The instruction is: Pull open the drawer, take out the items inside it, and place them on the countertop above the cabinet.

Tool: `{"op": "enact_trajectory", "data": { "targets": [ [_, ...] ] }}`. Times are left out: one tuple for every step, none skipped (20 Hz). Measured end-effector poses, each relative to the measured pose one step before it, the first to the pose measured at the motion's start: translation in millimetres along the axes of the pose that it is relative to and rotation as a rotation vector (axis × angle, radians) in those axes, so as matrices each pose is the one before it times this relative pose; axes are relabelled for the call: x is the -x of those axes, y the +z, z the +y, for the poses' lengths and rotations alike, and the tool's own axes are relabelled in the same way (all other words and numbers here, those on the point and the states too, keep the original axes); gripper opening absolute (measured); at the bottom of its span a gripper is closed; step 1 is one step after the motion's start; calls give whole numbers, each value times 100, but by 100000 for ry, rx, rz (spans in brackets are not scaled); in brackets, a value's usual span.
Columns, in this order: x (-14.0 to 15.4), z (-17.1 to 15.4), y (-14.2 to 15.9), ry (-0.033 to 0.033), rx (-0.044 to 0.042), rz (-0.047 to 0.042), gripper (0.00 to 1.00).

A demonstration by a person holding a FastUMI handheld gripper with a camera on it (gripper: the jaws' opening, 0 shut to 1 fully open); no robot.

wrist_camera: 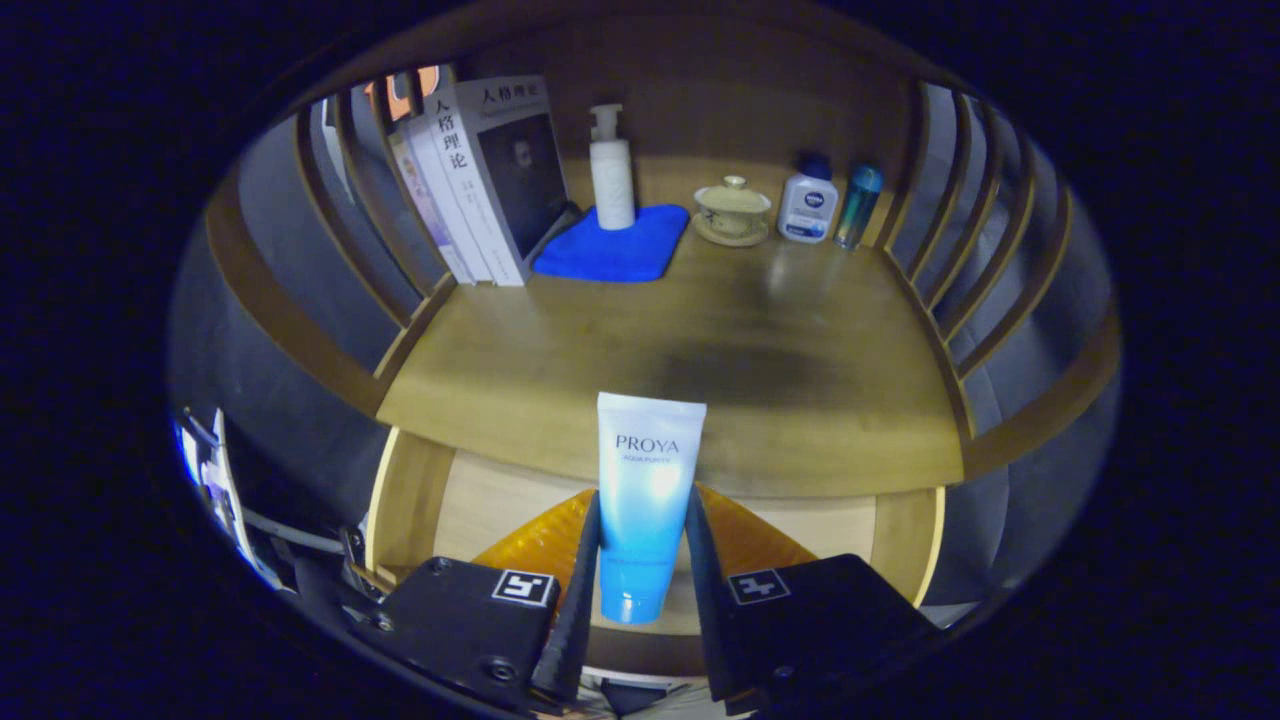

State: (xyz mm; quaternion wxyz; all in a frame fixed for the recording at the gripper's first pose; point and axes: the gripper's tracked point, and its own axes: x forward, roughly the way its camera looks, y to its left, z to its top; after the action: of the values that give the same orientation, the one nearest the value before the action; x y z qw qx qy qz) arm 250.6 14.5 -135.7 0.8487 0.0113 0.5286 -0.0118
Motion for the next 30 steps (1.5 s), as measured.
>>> {"op": "enact_trajectory", "data": {
  "targets": [
    [-434,103,1082,-1126,-785,-598,50],
    [-314,-178,845,-1202,-910,-805,50],
    [-413,-60,1008,-1540,-1358,-1036,50],
    [-462,-158,722,-1914,-1124,-1118,50],
    [-449,-281,647,-2422,-1196,-164,50],
    [-533,-91,524,-1867,-671,-140,50],
    [-580,-56,745,-1229,137,-585,50],
    [-218,-54,915,-1426,466,-1048,50],
    [-376,41,442,-1023,1411,-900,50],
    [-269,-95,534,-1007,1011,-1709,50],
    [-521,83,288,-781,1255,-593,50],
    [-368,158,291,-376,-152,-1315,49],
    [-388,-19,71,-374,-23,47,49],
    [-450,-130,21,-750,-612,-81,49],
    [-337,-108,26,-460,-444,42,50],
    [-334,43,-7,112,-601,18,50],
    [-271,-1,-55,91,-599,379,51],
    [-241,90,-152,600,-775,572,52],
    [-239,77,-94,541,-937,223,53],
    [-132,-36,-58,358,-659,-77,54],
    [60,-11,151,505,-124,-1100,55],
    [50,-227,325,-826,662,-1778,56],
    [251,-427,292,-1565,1416,-1766,57],
    [320,-165,169,-550,744,-1699,57],
    [480,92,-146,689,395,-624,58],
    [576,137,-149,1167,267,-400,59],
    [595,61,-162,1099,415,-647,60],
    [618,48,-201,897,597,-902,61],
    [753,-39,-266,442,819,-652,61],
    [859,164,-340,965,981,-969,62]
  ]
}}
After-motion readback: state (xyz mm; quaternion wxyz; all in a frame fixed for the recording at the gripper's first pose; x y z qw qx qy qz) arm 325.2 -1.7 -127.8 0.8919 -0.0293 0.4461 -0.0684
